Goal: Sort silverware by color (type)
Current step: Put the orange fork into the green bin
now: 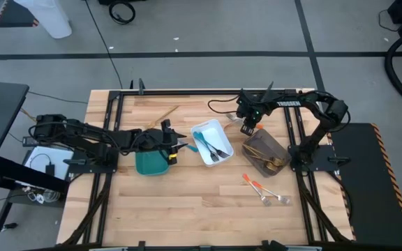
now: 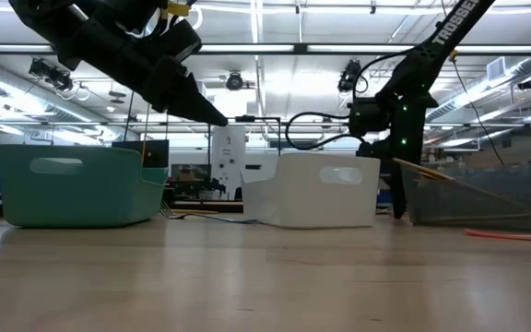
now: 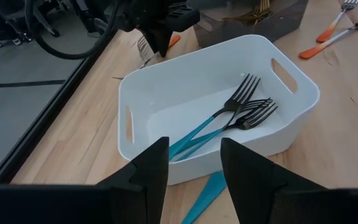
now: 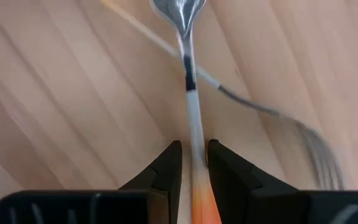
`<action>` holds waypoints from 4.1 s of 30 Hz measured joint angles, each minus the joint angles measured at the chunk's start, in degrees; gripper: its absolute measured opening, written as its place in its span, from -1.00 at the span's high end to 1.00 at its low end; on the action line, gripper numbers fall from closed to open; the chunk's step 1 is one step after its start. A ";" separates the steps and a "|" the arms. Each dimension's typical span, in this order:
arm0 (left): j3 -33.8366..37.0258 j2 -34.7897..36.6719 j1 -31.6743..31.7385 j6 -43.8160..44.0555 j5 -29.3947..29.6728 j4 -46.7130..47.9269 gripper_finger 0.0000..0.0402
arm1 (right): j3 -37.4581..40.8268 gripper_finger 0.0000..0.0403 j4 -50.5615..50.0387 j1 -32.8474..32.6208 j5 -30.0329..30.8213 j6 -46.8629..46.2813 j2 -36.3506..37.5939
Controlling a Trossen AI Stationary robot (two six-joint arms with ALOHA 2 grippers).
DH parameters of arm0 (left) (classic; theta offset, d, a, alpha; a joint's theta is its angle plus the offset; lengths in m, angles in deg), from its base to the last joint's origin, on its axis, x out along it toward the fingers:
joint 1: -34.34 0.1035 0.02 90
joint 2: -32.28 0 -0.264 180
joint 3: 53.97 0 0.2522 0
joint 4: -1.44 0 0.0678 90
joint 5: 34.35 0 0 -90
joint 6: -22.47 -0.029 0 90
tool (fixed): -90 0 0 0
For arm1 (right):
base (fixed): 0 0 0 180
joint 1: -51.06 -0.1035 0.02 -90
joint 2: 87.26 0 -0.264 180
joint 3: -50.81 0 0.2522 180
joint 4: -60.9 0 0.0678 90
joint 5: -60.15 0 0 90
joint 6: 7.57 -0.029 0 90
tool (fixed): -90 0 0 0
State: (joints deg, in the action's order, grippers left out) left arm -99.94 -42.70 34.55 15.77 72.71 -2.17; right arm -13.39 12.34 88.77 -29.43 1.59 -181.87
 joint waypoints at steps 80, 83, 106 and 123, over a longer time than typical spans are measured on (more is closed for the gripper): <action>0.04 0.00 3.87 10.11 4.32 -9.47 0.23 | -22.25 0.87 12.52 -12.32 -21.75 -3.00 0.22; 0.04 0.00 3.87 10.08 4.26 -10.71 0.23 | -22.25 0.87 14.80 -14.15 -22.75 -3.44 0.22; 0.01 0.63 3.34 9.41 -1.25 -17.62 0.23 | -22.25 0.87 21.22 -24.87 -13.66 -2.57 0.22; 0.03 0.63 1.40 5.80 10.34 -27.13 0.22 | -22.25 0.87 27.32 -29.60 8.41 -0.48 0.22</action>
State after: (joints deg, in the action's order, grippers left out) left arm -99.91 -42.07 35.95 21.57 83.05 -29.31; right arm -35.64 39.66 59.17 -21.03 1.11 -181.65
